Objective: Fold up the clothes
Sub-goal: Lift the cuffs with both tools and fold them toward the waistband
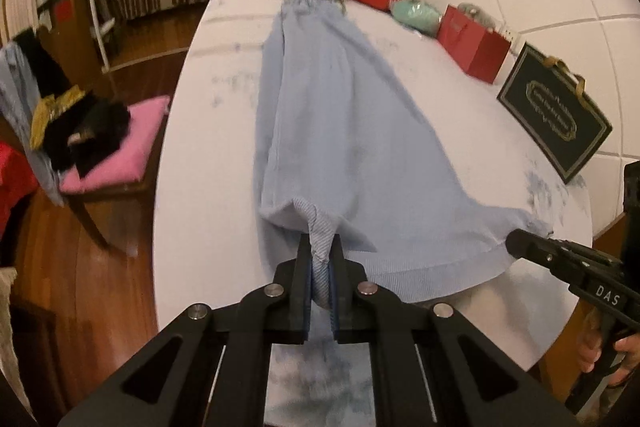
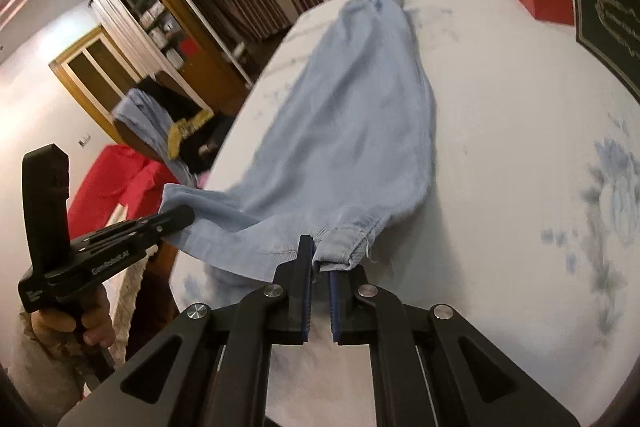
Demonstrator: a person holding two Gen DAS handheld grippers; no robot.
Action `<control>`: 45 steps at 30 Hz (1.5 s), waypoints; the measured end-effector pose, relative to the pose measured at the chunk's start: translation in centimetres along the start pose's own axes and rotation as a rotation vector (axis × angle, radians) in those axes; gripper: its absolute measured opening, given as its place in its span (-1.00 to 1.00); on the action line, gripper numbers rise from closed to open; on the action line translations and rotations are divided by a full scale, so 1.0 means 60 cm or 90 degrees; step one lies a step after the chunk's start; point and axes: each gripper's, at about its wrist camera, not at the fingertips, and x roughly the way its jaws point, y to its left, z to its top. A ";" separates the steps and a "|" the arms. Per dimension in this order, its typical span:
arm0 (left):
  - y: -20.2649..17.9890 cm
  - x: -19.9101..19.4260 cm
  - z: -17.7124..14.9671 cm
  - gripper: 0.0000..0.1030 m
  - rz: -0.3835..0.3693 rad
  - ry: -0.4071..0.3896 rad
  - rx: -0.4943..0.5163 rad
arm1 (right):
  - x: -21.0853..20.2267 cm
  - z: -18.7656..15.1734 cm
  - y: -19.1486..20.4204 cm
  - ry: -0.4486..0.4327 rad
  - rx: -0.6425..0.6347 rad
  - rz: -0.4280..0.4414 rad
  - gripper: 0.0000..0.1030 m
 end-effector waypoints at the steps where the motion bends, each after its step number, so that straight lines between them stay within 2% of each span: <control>1: 0.003 0.000 0.012 -0.91 -0.005 -0.001 0.001 | 0.000 0.008 0.004 -0.006 -0.004 0.000 -0.88; 5: 0.015 0.009 0.038 -0.89 -0.040 0.027 0.001 | 0.002 0.035 0.017 -0.009 -0.006 -0.016 -0.88; 9: 0.025 0.046 0.000 -0.74 -0.050 0.100 -0.005 | 0.016 0.014 0.013 0.036 0.019 -0.048 -0.88; 10: 0.025 0.056 -0.011 -0.67 -0.039 0.111 -0.002 | 0.020 0.003 0.009 0.046 0.027 -0.054 -0.88; 12: 0.026 0.075 -0.032 -0.30 -0.017 0.128 0.001 | 0.029 -0.015 0.000 0.057 0.037 -0.063 -0.88; 17: 0.022 0.105 -0.059 0.07 -0.008 0.138 -0.035 | 0.039 -0.044 -0.021 0.079 0.054 -0.060 -0.88; 20: -0.001 0.114 -0.067 0.16 -0.005 0.127 -0.033 | 0.039 -0.049 -0.028 0.085 0.045 -0.055 -0.88; 22: -0.004 0.105 -0.064 0.13 -0.010 0.119 -0.040 | 0.042 -0.050 -0.032 0.087 0.040 -0.050 -0.88; 23: -0.004 0.100 -0.062 -0.15 -0.013 0.115 -0.045 | 0.046 -0.050 -0.035 0.089 0.042 -0.047 -0.88; 24: -0.004 0.094 -0.060 -0.65 -0.017 0.111 -0.049 | 0.049 -0.050 -0.039 0.091 0.044 -0.043 -0.88; 25: -0.005 0.089 -0.058 -0.90 -0.020 0.108 -0.053 | 0.054 -0.051 -0.042 0.093 0.046 -0.036 -0.88; 30: -0.006 0.061 -0.048 -0.96 -0.037 0.089 -0.074 | 0.065 -0.052 -0.036 0.097 0.031 -0.021 -0.88; 34: -0.003 -0.004 -0.001 -0.96 -0.033 0.020 -0.052 | 0.031 -0.012 -0.021 0.041 0.006 -0.008 -0.88; 36: -0.002 -0.019 0.018 -0.96 -0.030 0.005 -0.042 | 0.009 0.015 -0.009 0.005 -0.012 0.001 -0.88; 40: -0.003 -0.036 0.057 -0.96 -0.024 -0.015 -0.014 | -0.017 0.064 0.014 -0.044 -0.036 0.003 -0.88; 45: 0.014 -0.007 0.121 -0.95 -0.039 -0.029 0.018 | -0.016 0.117 0.038 -0.078 -0.036 -0.020 -0.88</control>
